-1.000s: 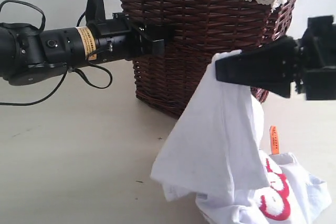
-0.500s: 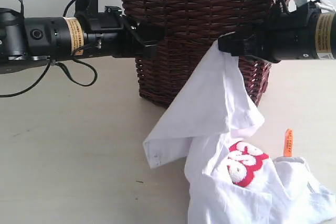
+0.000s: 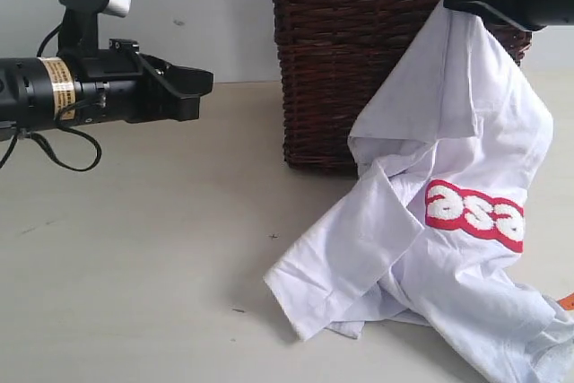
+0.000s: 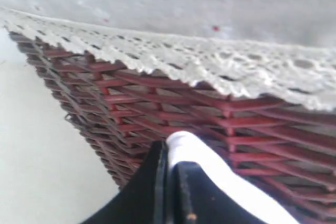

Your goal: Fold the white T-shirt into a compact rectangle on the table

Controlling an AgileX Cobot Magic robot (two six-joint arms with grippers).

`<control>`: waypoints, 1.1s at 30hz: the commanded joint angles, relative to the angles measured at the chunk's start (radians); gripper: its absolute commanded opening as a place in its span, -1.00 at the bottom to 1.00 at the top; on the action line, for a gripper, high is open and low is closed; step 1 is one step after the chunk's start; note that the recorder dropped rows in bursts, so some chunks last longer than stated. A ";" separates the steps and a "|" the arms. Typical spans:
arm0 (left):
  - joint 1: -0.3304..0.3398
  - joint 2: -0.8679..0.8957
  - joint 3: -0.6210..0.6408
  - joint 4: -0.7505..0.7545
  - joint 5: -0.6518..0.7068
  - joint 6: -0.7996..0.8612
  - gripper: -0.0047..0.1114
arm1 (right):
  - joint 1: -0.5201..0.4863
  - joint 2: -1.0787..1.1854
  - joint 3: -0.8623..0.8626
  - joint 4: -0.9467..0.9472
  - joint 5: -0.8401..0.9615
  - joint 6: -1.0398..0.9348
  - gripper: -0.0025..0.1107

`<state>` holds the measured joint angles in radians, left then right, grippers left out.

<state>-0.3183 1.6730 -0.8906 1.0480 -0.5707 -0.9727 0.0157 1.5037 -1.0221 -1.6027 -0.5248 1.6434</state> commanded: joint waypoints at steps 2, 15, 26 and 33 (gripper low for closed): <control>0.005 -0.050 0.039 -0.021 -0.027 0.003 -0.92 | -0.005 -0.004 -0.012 -0.080 -0.166 0.072 -0.96; 0.005 -0.238 0.156 -0.043 -0.025 -0.016 -0.92 | -0.005 -0.220 0.098 -0.091 -0.350 0.112 -0.96; 0.005 -0.388 0.257 -0.039 -0.081 -0.055 -0.92 | -0.005 -0.363 0.127 -0.075 -0.695 0.122 -0.96; 0.005 -0.513 0.277 -0.039 -0.025 -0.065 -0.92 | 0.148 -0.355 0.130 -0.142 -0.669 0.141 -0.96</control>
<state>-0.3183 1.1984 -0.6202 1.0142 -0.6256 -1.0217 0.0960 1.1481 -0.8932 -1.7488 -1.2012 1.7817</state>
